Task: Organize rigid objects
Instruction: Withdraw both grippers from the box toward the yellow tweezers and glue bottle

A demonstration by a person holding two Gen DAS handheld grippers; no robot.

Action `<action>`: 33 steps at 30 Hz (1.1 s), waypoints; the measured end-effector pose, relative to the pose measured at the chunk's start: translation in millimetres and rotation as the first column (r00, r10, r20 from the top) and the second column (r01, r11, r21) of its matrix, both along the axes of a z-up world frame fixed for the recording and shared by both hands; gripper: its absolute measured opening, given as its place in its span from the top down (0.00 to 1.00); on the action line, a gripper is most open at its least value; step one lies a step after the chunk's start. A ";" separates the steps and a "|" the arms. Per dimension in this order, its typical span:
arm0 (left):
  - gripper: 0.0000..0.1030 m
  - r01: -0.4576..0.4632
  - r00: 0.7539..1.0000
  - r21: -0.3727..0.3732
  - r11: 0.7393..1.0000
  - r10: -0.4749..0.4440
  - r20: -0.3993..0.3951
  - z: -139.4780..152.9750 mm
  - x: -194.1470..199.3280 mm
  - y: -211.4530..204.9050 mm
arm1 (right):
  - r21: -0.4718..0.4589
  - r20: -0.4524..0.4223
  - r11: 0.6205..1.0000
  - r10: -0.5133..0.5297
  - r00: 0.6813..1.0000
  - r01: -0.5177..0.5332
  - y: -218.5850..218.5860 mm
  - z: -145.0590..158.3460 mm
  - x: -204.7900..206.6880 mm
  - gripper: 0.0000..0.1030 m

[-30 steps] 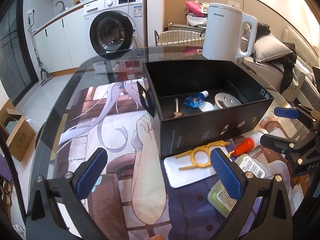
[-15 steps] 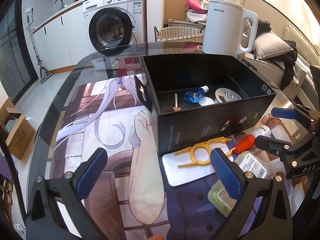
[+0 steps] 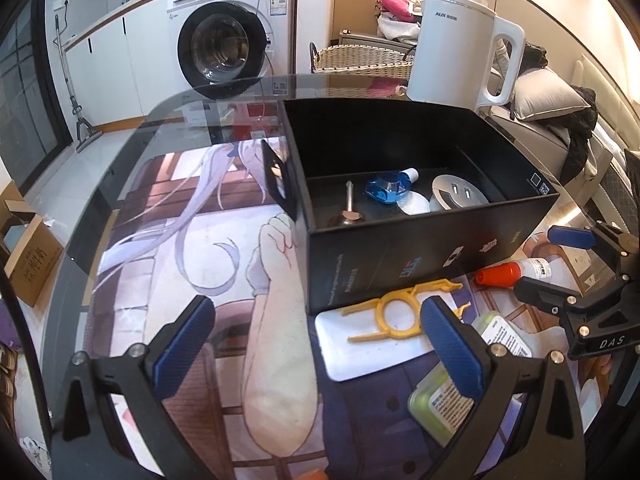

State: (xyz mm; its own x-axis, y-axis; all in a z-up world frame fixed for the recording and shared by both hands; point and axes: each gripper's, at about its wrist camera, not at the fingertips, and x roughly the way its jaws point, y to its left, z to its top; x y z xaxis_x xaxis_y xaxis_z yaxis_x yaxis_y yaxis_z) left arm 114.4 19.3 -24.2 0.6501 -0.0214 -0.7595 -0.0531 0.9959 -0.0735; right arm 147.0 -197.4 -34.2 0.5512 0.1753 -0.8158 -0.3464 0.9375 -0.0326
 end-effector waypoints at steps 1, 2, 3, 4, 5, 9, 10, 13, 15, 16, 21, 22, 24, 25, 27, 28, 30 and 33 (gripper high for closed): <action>0.00 0.003 1.000 -0.004 1.000 -0.003 -0.001 0.3 0.4 -0.5 | -0.003 0.001 1.000 0.000 1.000 0.000 -0.3 0.0 0.0 0.00; 0.00 0.009 1.000 -0.006 1.000 -0.009 -0.003 0.6 0.8 -1.5 | -0.005 0.001 1.000 0.001 1.000 0.000 -1.2 0.0 0.2 0.00; 0.00 0.013 1.000 -0.004 1.000 -0.013 -0.004 0.6 1.3 -2.8 | -0.006 0.001 1.000 0.000 1.000 0.000 -2.3 -0.3 0.2 0.00; 0.00 0.014 1.000 0.000 1.000 -0.014 -0.006 0.2 1.9 -4.0 | -0.009 0.001 1.000 0.000 1.000 0.000 -3.8 -0.1 0.0 0.01; 0.00 0.016 1.000 0.003 1.000 -0.016 -0.011 -0.5 3.0 -5.3 | -0.013 0.003 1.000 -0.002 1.000 0.002 -5.4 0.0 0.0 0.01; 0.00 0.028 0.999 0.005 1.000 -0.028 -0.021 -1.8 7.0 -10.6 | -0.024 0.000 1.000 -0.008 1.000 0.008 -13.3 -1.2 -1.1 0.00; 0.00 0.028 0.999 0.008 1.000 -0.028 -0.022 -1.7 7.8 -10.6 | -0.028 0.001 1.000 -0.012 1.000 0.012 -14.9 -1.7 -0.5 0.00; 0.00 0.014 0.999 0.023 1.000 -0.013 -0.041 -4.3 9.0 -9.1 | -0.042 0.006 0.999 -0.023 1.000 0.024 -21.0 -2.9 0.0 0.00; 0.00 0.000 0.998 0.028 1.000 0.002 -0.055 -7.1 9.4 -5.3 | -0.052 0.012 0.998 -0.030 0.999 0.030 -24.2 -3.1 0.7 0.00; 0.00 -0.006 0.998 0.023 1.000 0.007 -0.056 -7.6 9.1 -2.5 | -0.054 0.014 0.998 -0.033 0.999 0.033 -25.2 -3.1 0.5 0.00; 0.00 -0.055 0.996 0.031 0.998 0.057 -0.063 -7.7 4.7 13.2 | -0.067 0.024 0.997 -0.044 0.999 0.045 -31.5 -2.8 0.0 0.00; 0.00 -0.061 0.996 0.028 0.998 0.063 -0.066 -8.1 3.8 16.4 | -0.069 0.026 0.996 -0.049 0.998 0.050 -33.4 -2.8 0.3 0.00; 0.00 -0.076 0.995 0.022 0.997 0.078 -0.067 -8.7 2.3 23.0 | -0.065 0.030 0.996 -0.063 0.998 0.065 -38.2 -1.5 0.3 0.00; 0.00 -0.082 0.994 0.019 0.996 0.083 -0.068 -9.0 2.2 25.3 | -0.063 0.032 0.995 -0.070 0.997 0.072 -39.8 -1.5 1.3 0.00; 0.00 -0.091 0.993 0.018 0.996 0.092 -0.070 -9.1 1.8 27.6 | -0.052 0.028 0.996 -0.078 0.997 0.079 -42.5 -0.9 1.7 0.00; 0.00 -0.090 0.993 0.018 0.996 0.091 -0.069 -9.0 1.6 27.5 | -0.040 0.021 0.997 -0.071 0.997 0.072 -42.1 -0.5 0.8 0.00; 0.00 -0.082 0.994 0.017 0.997 0.083 -0.066 -8.2 1.1 25.8 | -0.015 0.013 0.999 -0.049 0.999 0.049 -38.6 -0.2 -1.2 0.00; 0.00 -0.058 0.997 0.006 0.998 0.058 -0.058 -5.6 -0.6 20.2 | 0.015 -0.003 1.000 -0.022 1.000 0.022 -29.5 -1.4 -1.9 0.00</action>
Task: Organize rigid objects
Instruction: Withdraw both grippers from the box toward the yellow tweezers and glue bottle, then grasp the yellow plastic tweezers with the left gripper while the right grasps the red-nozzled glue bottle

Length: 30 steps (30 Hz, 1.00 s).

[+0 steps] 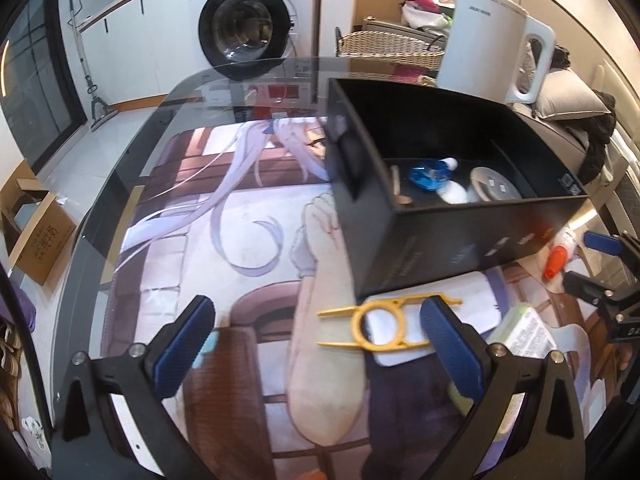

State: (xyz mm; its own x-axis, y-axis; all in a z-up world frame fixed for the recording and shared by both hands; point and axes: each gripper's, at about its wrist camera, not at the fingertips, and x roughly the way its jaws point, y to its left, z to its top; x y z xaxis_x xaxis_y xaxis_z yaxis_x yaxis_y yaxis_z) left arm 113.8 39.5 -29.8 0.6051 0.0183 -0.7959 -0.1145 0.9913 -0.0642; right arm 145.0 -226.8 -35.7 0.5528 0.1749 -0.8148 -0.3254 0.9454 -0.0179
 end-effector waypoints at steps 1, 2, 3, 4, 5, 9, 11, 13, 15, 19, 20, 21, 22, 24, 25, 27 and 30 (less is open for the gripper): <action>0.00 0.008 1.000 -0.002 1.000 -0.008 0.001 0.8 -0.1 -2.3 | 0.004 -0.005 1.000 0.005 1.000 -0.005 2.7 -0.5 -0.1 0.00; 0.00 0.014 1.000 -0.002 1.000 -0.014 0.001 1.4 -0.1 -4.2 | 0.008 -0.009 1.000 0.010 1.000 -0.010 5.6 -1.1 -0.2 0.00; 0.00 0.018 1.000 -0.004 1.000 -0.018 0.002 1.5 -0.2 -5.7 | 0.008 -0.011 1.000 0.014 1.000 -0.014 9.7 -1.8 -0.3 0.00; 0.00 0.023 1.000 -0.007 1.000 -0.023 0.001 1.5 -0.8 -6.8 | 0.006 -0.012 1.000 0.018 1.000 -0.018 12.5 -2.6 -0.1 0.00; 0.00 0.026 1.000 -0.010 1.000 -0.026 0.001 1.6 -1.1 -7.6 | 0.002 -0.015 1.000 0.023 1.000 -0.023 15.4 -3.7 0.1 0.00; 0.00 0.032 0.999 -0.027 0.999 -0.032 0.014 5.6 -3.7 -7.1 | -0.018 -0.016 0.999 0.030 0.999 -0.031 22.8 -5.9 -0.8 0.00; 0.00 0.043 0.999 -0.042 0.998 -0.042 0.025 8.6 -5.6 -7.2 | -0.015 -0.017 0.999 0.030 0.999 -0.030 22.9 -5.8 -0.8 0.00; 0.00 0.063 0.998 -0.052 0.997 -0.062 0.034 11.3 -8.1 -9.6 | -0.016 -0.017 0.999 0.030 0.999 -0.030 22.7 -5.5 -1.6 0.00; 0.00 0.093 0.995 -0.045 0.995 -0.091 0.037 12.2 -9.4 -14.4 | -0.015 -0.017 0.999 0.030 0.999 -0.030 22.0 -5.3 -1.7 0.00; 0.00 0.140 0.990 -0.018 0.990 -0.139 0.031 10.9 -10.4 -24.5 | -0.016 -0.017 0.999 0.030 0.999 -0.030 22.0 -5.3 -1.7 0.00; 0.00 0.142 0.990 -0.009 0.990 -0.142 0.027 10.2 -10.3 -26.0 | -0.015 -0.017 0.999 0.030 0.999 -0.030 22.0 -5.3 -1.9 0.00; 0.00 0.139 0.990 -0.004 0.990 -0.138 0.023 9.2 -9.7 -26.4 | -0.015 -0.017 0.999 0.030 0.999 -0.030 22.0 -5.3 -1.6 0.00; 0.00 0.132 0.991 -0.003 0.991 -0.132 0.019 8.2 -9.0 -25.8 | -0.015 -0.017 0.999 0.030 0.999 -0.030 22.2 -5.3 -1.7 0.00; 0.00 0.116 0.993 -0.009 0.993 -0.116 0.010 5.2 -6.4 -22.3 | -0.015 -0.017 0.999 0.030 0.999 -0.030 22.3 -5.3 -1.6 0.00; 0.00 0.108 0.994 -0.012 0.994 -0.108 0.003 3.3 -5.1 -20.7 | -0.016 -0.017 0.999 0.029 0.999 -0.030 22.4 -5.4 -1.7 0.00; 0.00 0.091 0.996 -0.015 0.996 -0.091 -0.009 -0.6 -2.4 -17.5 | -0.016 -0.017 0.999 0.030 0.999 -0.030 21.7 -5.8 0.0 0.00; 0.00 0.085 0.996 -0.021 0.996 -0.085 -0.021 -4.5 -0.2 -16.0 | -0.016 -0.017 0.999 0.030 0.999 -0.030 21.9 -5.9 0.0 0.00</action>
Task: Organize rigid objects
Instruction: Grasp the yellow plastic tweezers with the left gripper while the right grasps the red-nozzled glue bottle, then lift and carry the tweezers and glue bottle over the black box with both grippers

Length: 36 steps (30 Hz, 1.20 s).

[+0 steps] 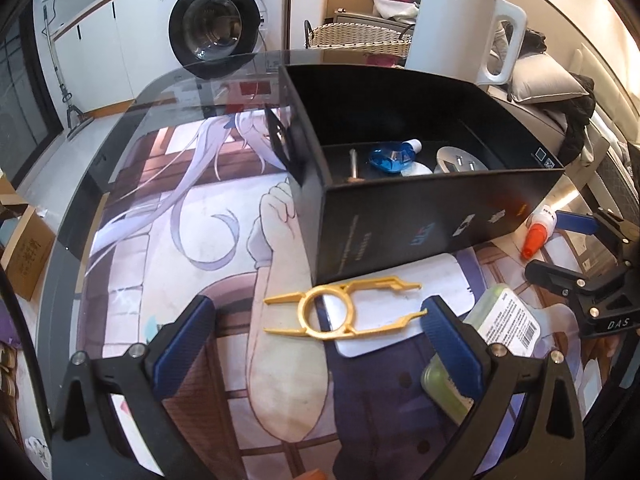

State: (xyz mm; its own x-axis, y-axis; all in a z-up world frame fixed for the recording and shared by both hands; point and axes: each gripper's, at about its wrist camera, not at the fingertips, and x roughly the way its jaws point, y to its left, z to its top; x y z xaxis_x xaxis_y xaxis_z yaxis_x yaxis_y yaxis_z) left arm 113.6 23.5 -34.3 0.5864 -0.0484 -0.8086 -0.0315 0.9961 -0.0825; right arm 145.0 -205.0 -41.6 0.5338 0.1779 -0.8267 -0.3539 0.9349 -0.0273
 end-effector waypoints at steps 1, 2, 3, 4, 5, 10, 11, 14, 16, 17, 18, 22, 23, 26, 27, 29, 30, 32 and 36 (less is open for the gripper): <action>0.00 0.001 1.000 0.000 1.000 -0.001 -0.002 -0.6 0.2 -0.5 | 0.000 0.001 1.000 0.000 1.000 0.000 0.4 0.4 0.0 0.00; 0.00 0.002 1.000 0.001 1.000 -0.002 -0.003 -0.9 0.4 -0.8 | 0.001 0.002 1.000 0.000 1.000 0.000 0.6 0.4 0.2 0.00; 0.00 0.004 1.000 -0.002 1.000 -0.004 -0.004 -1.2 0.6 -1.2 | 0.001 0.002 1.000 0.000 1.000 0.000 1.1 0.5 0.9 0.00; 0.00 0.005 1.000 -0.005 1.000 -0.005 -0.005 -1.6 0.5 -1.4 | 0.002 0.003 1.000 0.000 1.000 0.000 1.4 0.6 1.2 0.00; 0.00 0.005 1.000 -0.008 1.000 -0.005 -0.006 -1.8 0.6 -1.5 | 0.003 0.004 1.000 -0.001 1.000 0.001 1.7 0.7 1.7 0.00; 0.00 -0.003 1.000 -0.018 1.000 0.003 -0.004 -2.4 0.6 -0.4 | 0.002 0.008 1.000 0.002 1.000 -0.002 4.1 1.1 1.4 0.00; 0.00 -0.003 1.000 -0.017 1.000 0.002 -0.005 -2.5 0.6 -0.3 | 0.004 0.008 1.000 0.003 1.000 -0.003 4.2 1.2 1.4 0.00; 0.00 -0.002 1.000 -0.017 1.000 0.002 -0.004 -2.6 0.6 -0.4 | 0.012 0.010 1.000 0.009 1.000 -0.009 5.4 2.1 0.4 0.02; 0.00 -0.002 1.000 -0.017 1.000 0.002 -0.003 -2.3 0.6 -0.2 | 0.020 0.015 1.000 0.018 1.000 -0.019 6.6 3.1 -1.1 0.07; 0.00 -0.003 1.000 -0.017 1.000 0.003 -0.003 -2.3 0.6 -0.2 | 0.020 0.020 1.000 0.019 1.000 -0.020 7.5 3.7 -2.0 0.16; 0.00 -0.003 1.000 -0.017 1.000 0.003 -0.002 -2.2 0.7 0.0 | 0.012 0.031 1.000 0.017 0.999 -0.017 8.1 5.0 -2.7 0.16; 0.00 -0.005 1.000 -0.019 1.000 0.005 0.000 -1.7 0.8 0.3 | 0.013 0.040 1.000 0.016 0.999 -0.017 8.3 6.9 -3.3 0.16; 0.00 -0.006 1.000 -0.020 1.000 0.006 0.000 -1.6 0.5 0.4 | 0.013 0.045 1.000 0.016 0.999 -0.017 8.1 8.6 -3.7 0.16; 0.00 -0.010 1.000 -0.023 1.000 0.010 0.004 -1.8 0.0 0.7 | 0.015 0.056 1.000 0.019 0.998 -0.020 9.3 11.7 -6.9 0.16; 0.01 -0.012 1.000 -0.024 1.000 0.012 0.006 -1.7 -0.5 0.6 | 0.016 0.057 1.000 0.021 0.998 -0.022 9.7 12.3 -7.7 0.16; 0.04 -0.019 1.000 -0.027 0.999 0.019 0.012 -1.2 -1.3 1.7 | 0.016 0.057 1.000 0.021 0.998 -0.022 9.9 12.4 -8.7 0.16; 0.12 -0.021 1.000 -0.026 0.999 0.021 0.019 0.1 -2.0 2.2 | 0.015 0.056 1.000 0.021 0.998 -0.022 10.0 12.6 -8.7 0.16; 0.24 -0.019 0.999 -0.040 0.999 0.021 0.030 3.7 -3.1 4.7 | 0.014 0.060 1.000 0.018 0.998 -0.019 9.8 12.9 -9.2 0.16; 0.24 -0.021 0.999 -0.035 0.999 0.023 0.036 4.0 -3.3 6.2 | 0.012 0.070 1.000 0.021 0.997 -0.022 10.6 13.8 -12.0 0.16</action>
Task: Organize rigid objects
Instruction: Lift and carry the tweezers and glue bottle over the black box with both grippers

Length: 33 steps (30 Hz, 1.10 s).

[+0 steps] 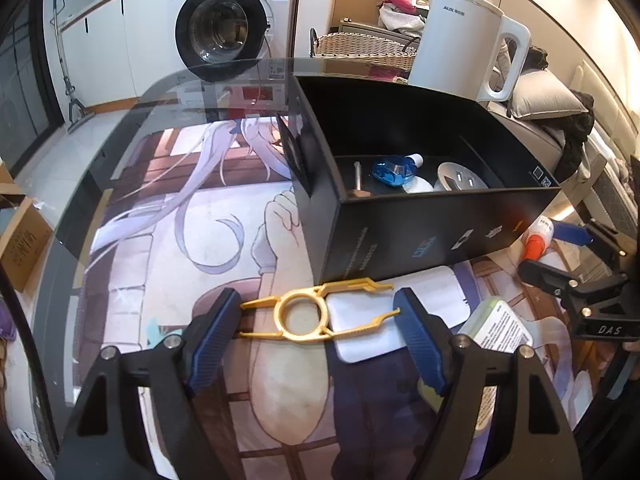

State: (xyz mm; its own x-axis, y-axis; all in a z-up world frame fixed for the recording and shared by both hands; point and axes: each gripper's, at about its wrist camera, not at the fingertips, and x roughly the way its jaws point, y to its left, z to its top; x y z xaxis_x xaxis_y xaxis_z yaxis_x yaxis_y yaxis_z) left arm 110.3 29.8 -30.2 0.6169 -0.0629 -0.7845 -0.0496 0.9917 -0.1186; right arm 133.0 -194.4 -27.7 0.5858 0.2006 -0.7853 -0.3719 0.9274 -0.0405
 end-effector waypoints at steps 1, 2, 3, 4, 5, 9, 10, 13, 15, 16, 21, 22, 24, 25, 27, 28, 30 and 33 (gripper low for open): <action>0.24 -0.001 1.000 0.002 1.000 0.001 0.005 1.0 -0.3 -0.1 | 0.000 0.002 1.000 0.002 1.000 -0.002 0.5 0.5 -0.6 0.16; 0.24 -0.003 1.000 0.004 1.000 0.003 0.011 2.7 -0.9 0.0 | 0.001 0.005 1.000 0.004 1.000 -0.004 0.9 1.1 -1.2 0.16; 0.24 -0.004 1.000 0.002 1.000 0.004 0.017 4.6 -1.6 0.2 | 0.002 0.007 1.000 0.006 1.000 -0.006 0.7 1.5 -1.4 0.16; 0.24 -0.006 1.000 0.000 1.000 0.006 0.024 6.5 -3.1 0.9 | 0.003 0.011 1.000 0.009 1.000 -0.009 1.2 2.6 -2.2 0.16; 0.24 -0.006 0.999 0.001 1.000 0.006 0.032 8.8 -4.2 1.0 | 0.005 0.017 1.000 0.011 1.000 -0.011 1.5 3.6 -3.0 0.16; 0.24 -0.003 0.998 0.009 1.000 0.002 0.069 18.2 -9.5 1.9 | 0.009 0.027 1.000 0.014 1.000 -0.015 0.7 7.1 -5.3 0.16; 0.24 -0.002 0.997 0.010 1.000 0.001 0.078 20.3 -10.6 1.7 | 0.010 0.031 1.000 0.014 0.999 -0.015 0.8 8.4 -6.2 0.16; 0.24 0.011 0.994 0.021 1.000 -0.013 0.113 28.6 -15.7 -1.0 | 0.017 0.048 1.000 0.017 0.999 -0.018 0.5 12.5 -8.0 0.16; 0.24 0.023 0.988 0.033 0.999 -0.028 0.150 35.7 -19.7 -4.0 | 0.046 0.066 0.999 0.016 0.998 -0.019 -1.5 18.1 -10.0 0.16; 0.24 0.024 0.987 0.035 0.999 -0.029 0.160 37.7 -20.2 -4.1 | 0.063 0.074 0.998 0.017 0.997 -0.022 -2.7 20.9 -11.2 0.16; 0.24 0.027 0.976 0.030 0.999 -0.033 0.214 50.1 -25.2 -4.9 | 0.129 0.168 0.991 0.019 0.986 -0.041 -6.4 41.7 -19.6 0.16; 0.24 0.026 0.975 0.029 0.999 -0.032 0.222 51.8 -25.6 -4.7 | 0.133 0.181 0.990 0.015 0.983 -0.039 -7.1 44.7 -20.7 0.16; 0.24 0.020 0.971 0.025 0.999 -0.025 0.237 55.4 -26.2 -4.0 | 0.140 0.203 0.990 0.000 0.979 -0.029 -8.6 50.2 -20.5 0.16; 0.24 0.020 0.969 0.022 1.000 -0.024 0.245 57.3 -26.4 -3.7 | 0.146 0.211 0.989 -0.007 0.977 -0.024 -10.1 52.6 -19.5 0.16; 0.24 0.015 0.964 0.023 1.000 -0.020 0.265 61.2 -26.7 -4.0 | 0.154 0.224 0.988 -0.017 0.975 -0.018 -11.7 57.3 -17.8 0.16; 0.24 0.015 0.962 0.026 1.000 -0.021 0.271 63.0 -26.4 -4.4 | 0.156 0.229 0.988 -0.018 0.973 -0.018 -11.8 59.1 -17.1 0.16; 0.24 0.016 0.957 0.031 0.999 -0.025 0.290 67.8 -25.2 -5.7 | 0.161 0.238 0.987 -0.019 0.971 -0.020 -10.6 63.6 -15.3 0.16; 0.24 0.019 0.947 0.045 0.999 -0.033 0.318 75.3 -22.7 -8.7 | 0.166 0.256 0.986 -0.013 0.967 -0.031 -7.8 69.9 -14.3 0.16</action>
